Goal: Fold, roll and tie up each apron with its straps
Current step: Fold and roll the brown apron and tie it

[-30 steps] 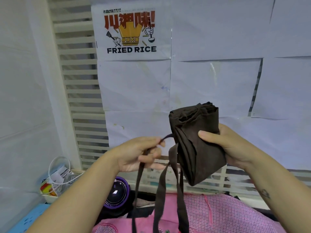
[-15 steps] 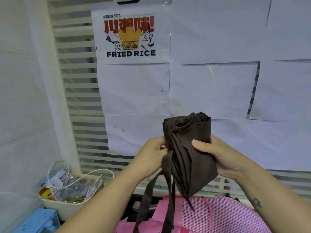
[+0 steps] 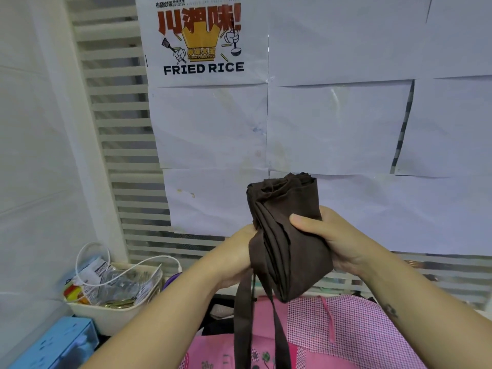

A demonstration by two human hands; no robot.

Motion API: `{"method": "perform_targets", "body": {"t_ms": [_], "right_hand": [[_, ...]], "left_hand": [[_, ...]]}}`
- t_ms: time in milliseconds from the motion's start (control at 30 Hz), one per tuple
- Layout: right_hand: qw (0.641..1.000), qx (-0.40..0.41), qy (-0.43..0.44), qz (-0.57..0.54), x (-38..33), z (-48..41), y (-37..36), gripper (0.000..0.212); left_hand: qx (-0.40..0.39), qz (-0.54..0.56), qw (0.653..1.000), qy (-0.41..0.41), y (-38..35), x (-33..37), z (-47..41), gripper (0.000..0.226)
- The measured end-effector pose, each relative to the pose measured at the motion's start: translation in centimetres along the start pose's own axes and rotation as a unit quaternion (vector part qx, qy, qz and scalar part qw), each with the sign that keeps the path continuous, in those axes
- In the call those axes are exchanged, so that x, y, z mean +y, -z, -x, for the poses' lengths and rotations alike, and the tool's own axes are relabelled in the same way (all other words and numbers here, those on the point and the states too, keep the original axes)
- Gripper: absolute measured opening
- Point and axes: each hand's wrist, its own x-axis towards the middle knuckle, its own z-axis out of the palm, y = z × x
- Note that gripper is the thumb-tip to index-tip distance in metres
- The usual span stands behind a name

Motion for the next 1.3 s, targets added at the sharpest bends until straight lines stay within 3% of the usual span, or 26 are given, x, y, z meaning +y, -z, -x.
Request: {"method": "perform_targets", "body": {"t_ms": [133, 200, 267, 333, 433, 600, 767, 867, 1000, 1167, 1233, 1300], "right_hand": [[0.997, 0.058, -0.017, 0.037, 0.4, 0.5, 0.4, 0.034], [0.994, 0.081, -0.037, 0.058, 1.4, 0.9, 0.8, 0.025], [0.991, 0.101, -0.07, 0.061, 3.2, 1.3, 1.2, 0.02], [0.984, 0.117, -0.123, 0.054, 5.9, 1.9, 1.5, 0.018], [0.968, 0.139, -0.194, 0.076, 11.0, 2.9, 1.8, 0.017], [0.931, 0.174, -0.309, 0.086, 20.7, 4.7, 1.5, 0.024], [0.906, 0.176, -0.375, 0.087, 26.5, 6.2, 0.7, 0.024], [0.894, 0.194, -0.371, 0.163, 29.0, 6.8, 1.1, 0.025], [0.887, 0.191, -0.342, 0.243, 30.8, 8.1, 1.7, 0.01], [0.867, 0.103, -0.345, 0.344, 29.6, 8.7, 4.1, 0.024], [0.818, 0.017, -0.364, 0.445, 27.8, 9.1, 5.6, 0.028], [0.693, -0.095, -0.382, 0.604, 25.5, 9.4, 6.6, 0.023]], "left_hand": [[0.06, 0.007, 0.996, 0.072, 1.7, -1.4, -0.6, 0.029], [0.07, -0.137, 0.985, 0.083, 2.5, -2.2, -0.2, 0.034], [0.062, -0.299, 0.95, 0.062, 3.1, -3.3, 0.5, 0.038], [0.032, -0.386, 0.921, 0.048, 3.1, -5.2, 1.0, 0.043], [0.005, -0.464, 0.881, 0.093, 2.7, -8.2, 1.6, 0.041], [-0.045, -0.421, 0.891, 0.167, 1.8, -14.7, 1.7, 0.048], [-0.029, -0.26, 0.947, 0.187, -1.5, -20.7, 0.6, 0.039], [-0.017, -0.166, 0.967, 0.193, -3.9, -25.0, -0.3, 0.028], [-0.01, -0.055, 0.972, 0.228, -6.4, -28.7, -0.1, 0.015], [-0.028, 0.009, 0.956, 0.291, -6.8, -30.4, -0.3, 0.039], [-0.064, -0.026, 0.958, 0.28, -7.0, -30.5, -0.5, 0.047], [-0.088, -0.067, 0.961, 0.254, -7.3, -30.7, -0.6, 0.051]]}}
